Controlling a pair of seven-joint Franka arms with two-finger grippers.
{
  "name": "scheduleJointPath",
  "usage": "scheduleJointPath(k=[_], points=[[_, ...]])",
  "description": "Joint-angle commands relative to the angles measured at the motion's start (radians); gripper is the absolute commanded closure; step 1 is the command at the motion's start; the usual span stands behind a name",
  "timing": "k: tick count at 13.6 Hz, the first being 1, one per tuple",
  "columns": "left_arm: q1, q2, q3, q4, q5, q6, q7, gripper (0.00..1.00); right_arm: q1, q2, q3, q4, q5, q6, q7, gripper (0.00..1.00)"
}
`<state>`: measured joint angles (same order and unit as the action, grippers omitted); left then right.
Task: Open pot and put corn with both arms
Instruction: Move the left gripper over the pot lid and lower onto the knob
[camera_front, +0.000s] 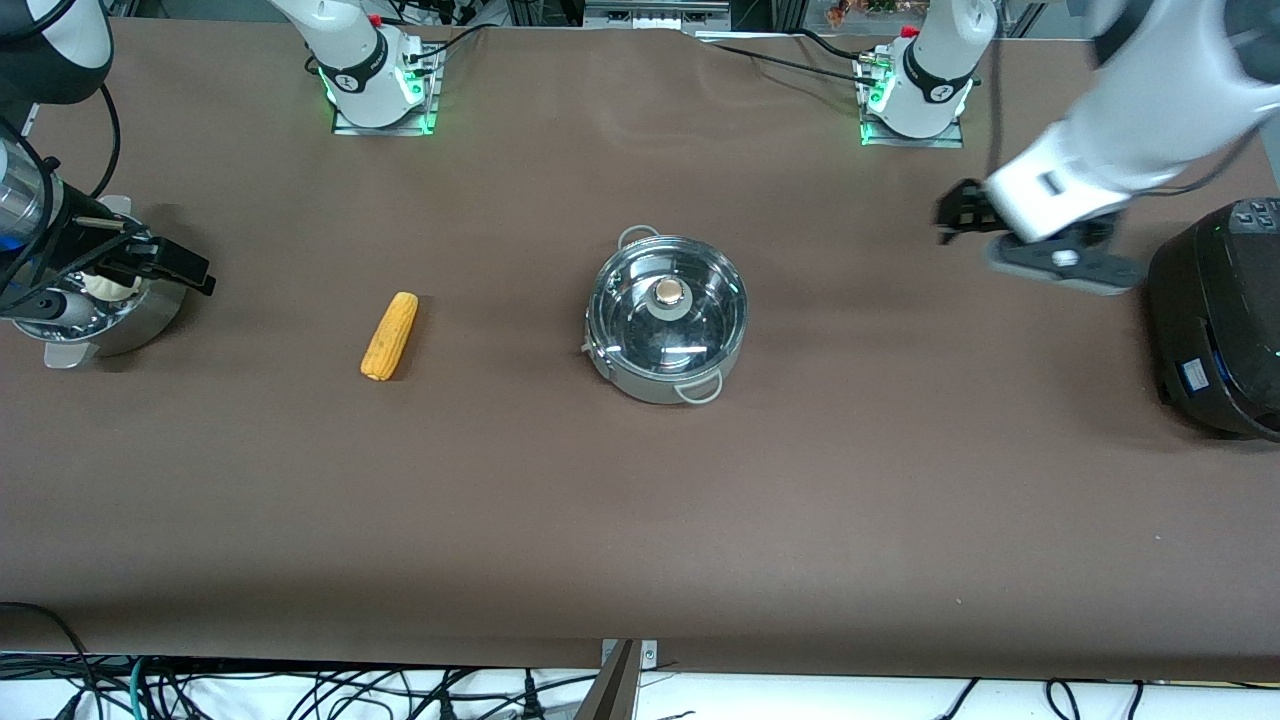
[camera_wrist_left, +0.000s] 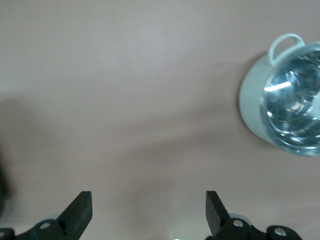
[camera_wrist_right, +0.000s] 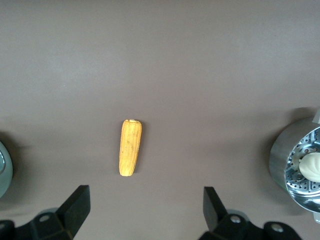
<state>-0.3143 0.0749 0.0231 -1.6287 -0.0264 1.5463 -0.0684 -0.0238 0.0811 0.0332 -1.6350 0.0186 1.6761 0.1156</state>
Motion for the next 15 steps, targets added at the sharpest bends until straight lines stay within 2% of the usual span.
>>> scheduleJointPath(k=[1,5,6,9,12,15], points=[[-0.087,0.109,-0.002,0.090,-0.058,0.009,-0.117,0.00,-0.008,0.005,0.005,0.017,0.006,-0.003,0.001,0.00],[-0.219,0.300,-0.005,0.246,-0.110,0.058,-0.206,0.00,-0.008,0.005,0.005,0.017,0.004,-0.003,0.001,0.00],[-0.251,0.333,-0.003,0.260,-0.127,0.095,-0.221,0.00,-0.008,0.005,0.005,0.017,0.004,-0.003,0.001,0.00],[-0.323,0.367,-0.005,0.242,-0.127,0.237,-0.356,0.00,-0.008,0.005,0.005,0.017,0.004,-0.003,-0.001,0.00],[-0.380,0.431,-0.005,0.242,-0.121,0.314,-0.468,0.00,-0.008,0.005,0.005,0.017,0.004,-0.003,0.001,0.00],[-0.411,0.491,-0.005,0.242,-0.113,0.373,-0.481,0.00,-0.008,0.006,0.005,0.017,0.004,-0.003,0.001,0.00]])
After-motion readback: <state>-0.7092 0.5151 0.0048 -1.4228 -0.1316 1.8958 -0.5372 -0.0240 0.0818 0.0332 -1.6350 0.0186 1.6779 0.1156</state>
